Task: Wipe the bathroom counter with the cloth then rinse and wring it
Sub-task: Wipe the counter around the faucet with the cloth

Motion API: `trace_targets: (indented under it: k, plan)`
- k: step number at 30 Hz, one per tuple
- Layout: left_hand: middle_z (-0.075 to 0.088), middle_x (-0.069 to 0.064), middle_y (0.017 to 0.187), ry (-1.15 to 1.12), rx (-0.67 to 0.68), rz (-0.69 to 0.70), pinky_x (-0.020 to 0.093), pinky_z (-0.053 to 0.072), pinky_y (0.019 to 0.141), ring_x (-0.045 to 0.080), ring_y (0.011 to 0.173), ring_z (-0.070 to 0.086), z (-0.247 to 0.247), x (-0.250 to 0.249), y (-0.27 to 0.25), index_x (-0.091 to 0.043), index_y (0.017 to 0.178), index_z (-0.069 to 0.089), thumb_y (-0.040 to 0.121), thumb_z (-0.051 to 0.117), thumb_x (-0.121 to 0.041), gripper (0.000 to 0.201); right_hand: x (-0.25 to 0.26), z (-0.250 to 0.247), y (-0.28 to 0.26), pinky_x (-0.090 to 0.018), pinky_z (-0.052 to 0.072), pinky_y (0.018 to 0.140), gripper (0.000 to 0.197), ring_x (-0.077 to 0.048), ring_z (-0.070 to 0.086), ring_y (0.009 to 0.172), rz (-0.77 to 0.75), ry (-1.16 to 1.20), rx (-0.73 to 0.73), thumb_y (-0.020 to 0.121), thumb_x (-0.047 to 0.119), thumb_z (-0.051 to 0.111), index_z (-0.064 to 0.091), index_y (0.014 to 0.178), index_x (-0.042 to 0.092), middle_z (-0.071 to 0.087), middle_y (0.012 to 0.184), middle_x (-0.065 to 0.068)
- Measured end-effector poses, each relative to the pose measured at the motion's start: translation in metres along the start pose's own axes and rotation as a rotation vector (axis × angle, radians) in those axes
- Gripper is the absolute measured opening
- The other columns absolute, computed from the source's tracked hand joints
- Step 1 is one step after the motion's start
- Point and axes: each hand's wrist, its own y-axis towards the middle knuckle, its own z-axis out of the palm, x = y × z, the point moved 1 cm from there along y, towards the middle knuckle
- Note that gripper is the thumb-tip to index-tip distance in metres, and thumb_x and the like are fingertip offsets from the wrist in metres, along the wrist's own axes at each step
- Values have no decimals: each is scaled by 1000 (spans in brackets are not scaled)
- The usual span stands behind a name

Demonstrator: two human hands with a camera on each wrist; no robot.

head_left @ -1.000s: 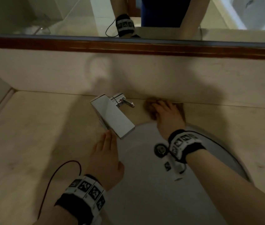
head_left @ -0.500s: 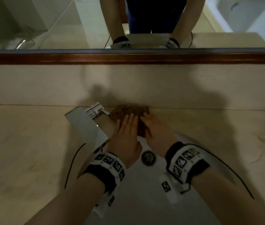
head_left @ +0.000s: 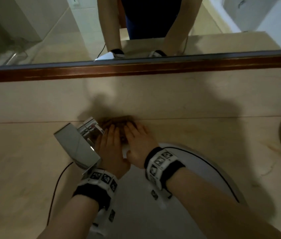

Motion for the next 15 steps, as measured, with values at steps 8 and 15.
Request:
trace_targets:
  k: [8,15]
  plan:
    - [37,17,148,80,-28,-73,50,24,111,37,134,36,1,-18,8,-2,144,34,68,23,-65,100,-6,-1,-1,-48,0,117,67,-30,7,145,73,23,-64,93,31,39,12,153,17,8,161,0]
    - [37,19,148,13,-15,55,52,22,114,39,134,36,8,-70,12,-1,144,35,69,27,-67,100,-43,-14,-32,-55,-1,116,66,-31,12,144,273,2,-64,94,38,37,10,152,21,14,160,4]
